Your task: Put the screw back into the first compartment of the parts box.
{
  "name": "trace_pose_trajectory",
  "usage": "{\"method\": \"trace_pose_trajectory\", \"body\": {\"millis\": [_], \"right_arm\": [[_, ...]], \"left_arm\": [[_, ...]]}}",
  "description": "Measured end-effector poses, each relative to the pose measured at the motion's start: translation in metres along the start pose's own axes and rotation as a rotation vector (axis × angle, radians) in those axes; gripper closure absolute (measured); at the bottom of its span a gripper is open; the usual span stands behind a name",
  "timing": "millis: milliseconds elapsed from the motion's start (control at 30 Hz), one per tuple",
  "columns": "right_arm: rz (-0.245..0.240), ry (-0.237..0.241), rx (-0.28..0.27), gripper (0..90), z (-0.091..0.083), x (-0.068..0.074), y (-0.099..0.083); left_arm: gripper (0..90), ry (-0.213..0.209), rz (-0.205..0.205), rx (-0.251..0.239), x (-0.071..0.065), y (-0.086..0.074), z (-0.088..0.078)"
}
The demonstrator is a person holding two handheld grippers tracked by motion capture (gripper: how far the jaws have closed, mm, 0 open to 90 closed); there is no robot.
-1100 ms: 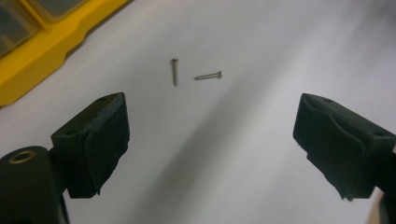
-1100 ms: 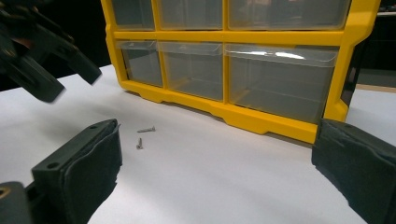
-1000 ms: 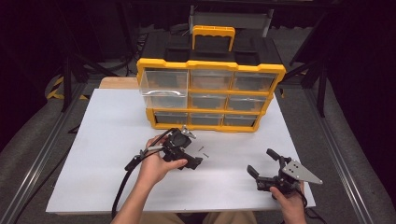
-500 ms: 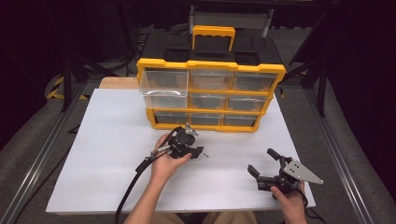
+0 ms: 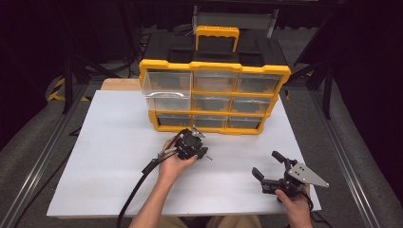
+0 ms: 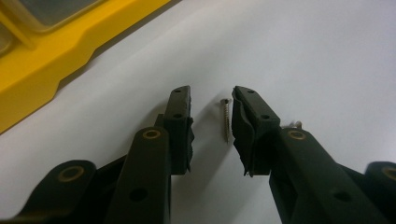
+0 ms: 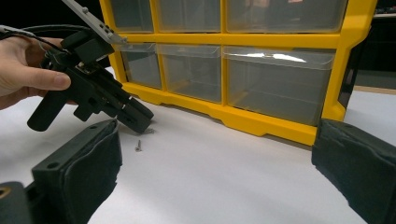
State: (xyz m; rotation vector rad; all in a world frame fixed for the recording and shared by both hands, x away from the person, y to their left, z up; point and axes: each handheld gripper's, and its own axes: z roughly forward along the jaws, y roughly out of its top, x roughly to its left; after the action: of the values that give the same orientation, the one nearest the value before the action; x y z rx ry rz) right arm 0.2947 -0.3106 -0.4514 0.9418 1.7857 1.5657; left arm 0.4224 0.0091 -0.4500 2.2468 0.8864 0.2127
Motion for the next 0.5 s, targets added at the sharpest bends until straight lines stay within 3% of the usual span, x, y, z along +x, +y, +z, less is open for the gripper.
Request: {"method": "trace_pose_trajectory", "body": {"millis": [33,233,300,433,500], "right_arm": [[0.002,0.000,0.001,2.3,0.0001,0.0001,0.0000],[0.001,0.000,0.000,2.3,-0.0002,0.0000,-0.0001],[0.000,-0.001,0.001,2.3,-0.0002,-0.0004,-0.0003],[0.000,-0.002,0.001,2.3,0.0001,-0.0008,-0.0003],[0.001,-0.001,0.002,2.3,0.0004,-0.0005,-0.0004]], "left_arm": [[68.8,-0.012,-0.004,-0.004,-0.0003,0.0005,0.0003],[74.7,0.009,0.007,0.027,-0.0006,0.0025,0.0033],[78.3,-0.001,-0.001,0.012,0.0006,0.0011,0.0039],[81.8,-0.011,0.045,0.015,0.0018,-0.0007,0.0033],[87.8,-0.015,0.058,0.018,0.0014,-0.0005,0.0028]]}}
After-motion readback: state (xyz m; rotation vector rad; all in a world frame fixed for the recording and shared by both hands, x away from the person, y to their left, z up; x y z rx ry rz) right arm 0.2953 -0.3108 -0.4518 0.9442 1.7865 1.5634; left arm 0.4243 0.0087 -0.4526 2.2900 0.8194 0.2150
